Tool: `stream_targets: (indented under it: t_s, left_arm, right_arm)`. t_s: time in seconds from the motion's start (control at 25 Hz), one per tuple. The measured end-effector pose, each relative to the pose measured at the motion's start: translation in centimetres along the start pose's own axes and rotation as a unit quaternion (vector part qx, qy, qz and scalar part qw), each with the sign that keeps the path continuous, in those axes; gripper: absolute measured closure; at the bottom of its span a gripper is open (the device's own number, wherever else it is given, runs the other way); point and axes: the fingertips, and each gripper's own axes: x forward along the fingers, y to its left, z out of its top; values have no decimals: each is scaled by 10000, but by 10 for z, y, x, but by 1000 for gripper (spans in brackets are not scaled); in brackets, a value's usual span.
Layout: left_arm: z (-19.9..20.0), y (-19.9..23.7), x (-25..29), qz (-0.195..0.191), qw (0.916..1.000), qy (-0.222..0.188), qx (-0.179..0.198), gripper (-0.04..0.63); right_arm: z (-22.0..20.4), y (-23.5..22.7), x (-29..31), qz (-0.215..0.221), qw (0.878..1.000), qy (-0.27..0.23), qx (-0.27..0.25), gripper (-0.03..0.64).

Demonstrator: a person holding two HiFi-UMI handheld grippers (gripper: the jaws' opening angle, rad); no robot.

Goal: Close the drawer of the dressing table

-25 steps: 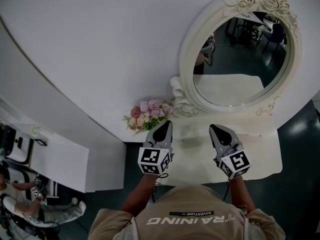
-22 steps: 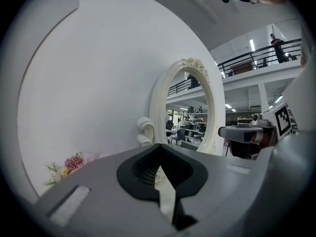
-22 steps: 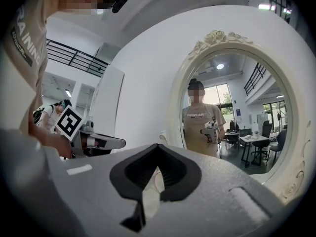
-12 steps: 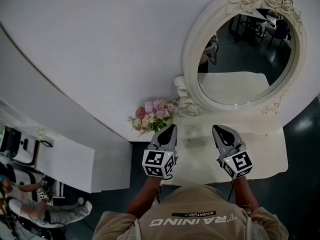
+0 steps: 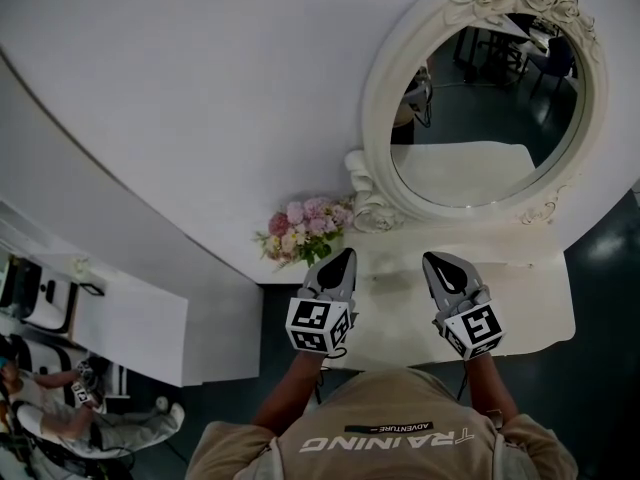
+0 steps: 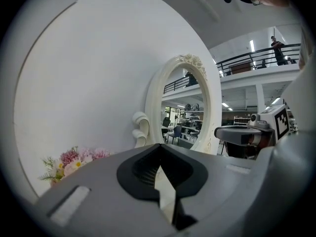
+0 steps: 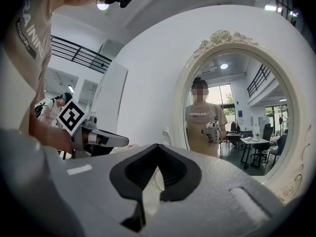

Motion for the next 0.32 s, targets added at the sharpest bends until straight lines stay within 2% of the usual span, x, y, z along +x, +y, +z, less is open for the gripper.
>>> stream_targets:
  t_s: [0.32]
  left_arm:
    - [-1, -4, 0, -25, 10000, 9, 0, 578]
  right_arm:
    - [1, -2, -3, -40, 10000, 14, -61, 615]
